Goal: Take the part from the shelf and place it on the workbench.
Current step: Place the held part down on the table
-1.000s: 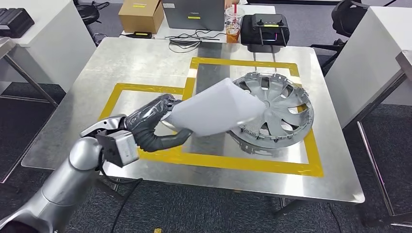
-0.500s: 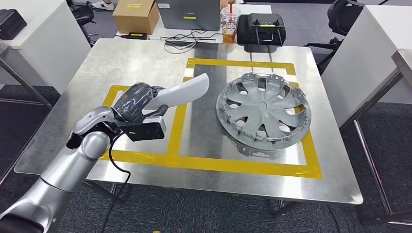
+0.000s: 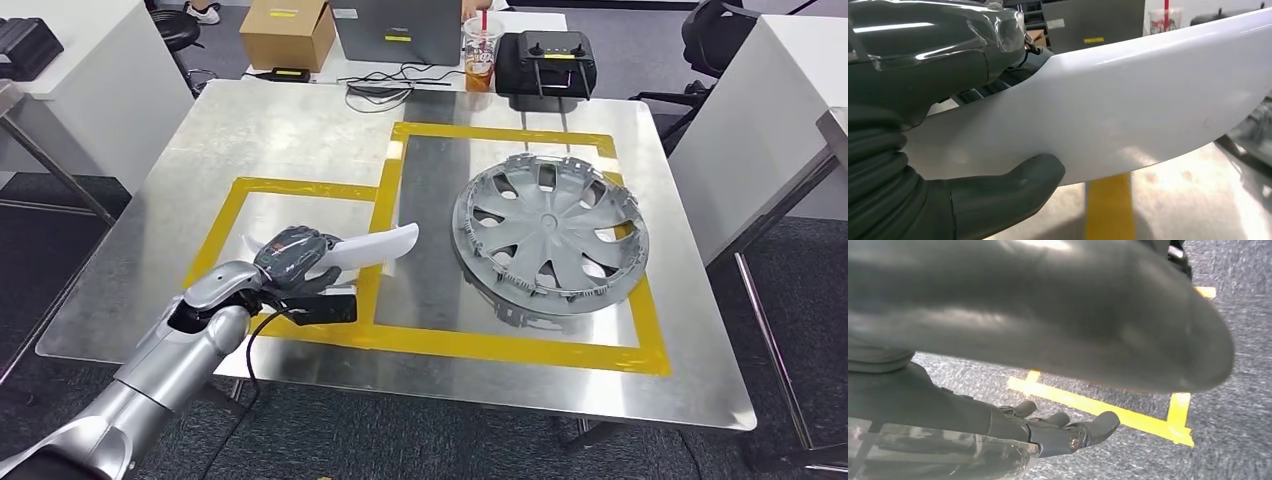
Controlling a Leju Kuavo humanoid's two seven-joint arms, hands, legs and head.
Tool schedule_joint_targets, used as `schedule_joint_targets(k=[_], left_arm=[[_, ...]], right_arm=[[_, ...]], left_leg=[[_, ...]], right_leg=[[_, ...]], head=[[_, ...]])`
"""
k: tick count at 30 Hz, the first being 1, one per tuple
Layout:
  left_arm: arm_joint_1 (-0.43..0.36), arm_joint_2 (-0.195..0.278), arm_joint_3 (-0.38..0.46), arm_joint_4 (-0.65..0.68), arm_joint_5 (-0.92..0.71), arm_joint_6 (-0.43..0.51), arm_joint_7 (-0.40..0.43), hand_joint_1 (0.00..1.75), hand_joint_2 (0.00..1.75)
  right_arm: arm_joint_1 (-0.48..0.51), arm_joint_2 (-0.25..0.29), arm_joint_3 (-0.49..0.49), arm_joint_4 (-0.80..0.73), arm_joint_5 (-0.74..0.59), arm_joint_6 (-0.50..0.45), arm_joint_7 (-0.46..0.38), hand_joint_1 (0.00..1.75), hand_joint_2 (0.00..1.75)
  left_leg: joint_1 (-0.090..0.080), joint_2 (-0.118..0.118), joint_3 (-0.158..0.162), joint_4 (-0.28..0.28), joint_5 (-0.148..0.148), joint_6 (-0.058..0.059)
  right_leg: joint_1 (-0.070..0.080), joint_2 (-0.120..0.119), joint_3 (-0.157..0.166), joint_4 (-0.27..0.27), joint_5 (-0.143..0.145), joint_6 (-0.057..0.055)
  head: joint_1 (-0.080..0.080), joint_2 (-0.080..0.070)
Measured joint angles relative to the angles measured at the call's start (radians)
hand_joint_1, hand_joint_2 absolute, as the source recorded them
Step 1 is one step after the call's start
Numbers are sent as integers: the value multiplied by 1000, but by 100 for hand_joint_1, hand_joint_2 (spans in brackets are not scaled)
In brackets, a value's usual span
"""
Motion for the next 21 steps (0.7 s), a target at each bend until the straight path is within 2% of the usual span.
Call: schedule_joint_targets(k=[2, 4, 6, 7, 8, 9, 10, 11, 13, 15, 17, 18, 19, 21], left_arm=[[4, -2, -5, 27, -7, 9, -4, 175, 175], [8, -1, -6, 48, -13, 19, -7, 175, 175], [15, -1, -6, 65, -17, 28, -8, 87, 175], [20, -1, -6, 73, -20, 32, -9, 44, 175], [27, 0, -6, 79, -23, 37, -8, 0, 175], [33, -1, -4, 83, -26, 44, -8, 0, 175], [37, -1, -2, 85, -29, 52, -7, 0, 175], [39, -2, 3, 86, -32, 62, -4, 0, 175], [40, -6, 18, 84, -45, 82, 6, 0, 175], [45, -9, 37, 80, -67, 99, 22, 0, 175], [53, -13, 57, 73, -89, 111, 38, 0, 175], [55, -16, 69, 70, -99, 116, 46, 0, 175], [56, -19, 81, 66, -109, 122, 55, 0, 175], [58, -24, 108, 64, -134, 135, 75, 0, 175]], right_arm=[[0, 1, 1, 3, 1, -3, 6, 0, 0], [0, 1, 2, 5, 1, -4, 9, 0, 0], [0, 1, 4, 6, 2, -5, 10, 0, 0], [0, 1, 6, 7, 2, -5, 10, 0, 0], [0, 1, 8, 7, 2, -5, 10, 0, 0], [-1, 1, 10, 8, 2, -5, 10, 0, 0], [-1, 0, 11, 8, 2, -5, 10, 0, 0], [-2, 1, 13, 9, 2, -5, 9, 0, 0], [-5, 1, 16, 12, 2, -7, 9, 0, 0], [-6, 1, 17, 15, 2, -9, 9, 0, 0], [-6, 1, 17, 17, 2, -9, 10, 0, 0], [-7, 1, 17, 18, 2, -9, 10, 0, 0], [-7, 0, 17, 19, 2, -9, 10, 0, 0], [-8, -2, 18, 21, 2, -9, 10, 0, 0]], left_leg=[[3, 1, -3, 8, -8, -7], [7, 1, -34, 75, -49, -20], [13, 2, -100, 211, -110, -30], [15, 2, -131, 269, -130, -33], [17, 2, -147, 297, -131, -34], [18, 2, -143, 282, -113, -33], [19, 2, -119, 228, -80, -30], [19, 2, -82, 151, -42, -26], [14, 3, -21, 32, -2, -17], [8, 2, -6, 7, -3, -11], [7, 2, -1, -3, 3, 0], [9, 2, 3, -10, 7, 7], [10, 3, 7, -18, 11, 13], [10, 4, 9, -22, 14, 20]], right_leg=[[-5, 0, 2, -1, 1, -11], [-12, 1, 6, -2, 1, -20], [-10, 1, 7, -2, -1, -24], [-10, 1, 7, -2, -2, -25], [-10, 1, 8, -2, -2, -25], [-9, 1, 9, -2, -3, -25], [-9, 1, 10, -2, -3, -25], [-9, 2, 12, -2, -4, -24], [-4, 2, 13, -2, -6, -20], [-2, 2, 11, -3, -6, -12], [-3, 1, 10, -3, -7, -1], [-3, 1, 2, 12, -17, 0], [-3, 0, -15, 48, -35, -1], [-3, 0, -79, 179, -90, -9]], head=[[0, 0], [-4, 0], [-7, 0], [-7, 0], [-7, 0], [-7, 0], [-7, 0], [-7, 0], [-7, 0], [-6, 0], [-6, 0], [-5, 0], [-4, 0], [-2, 0]])
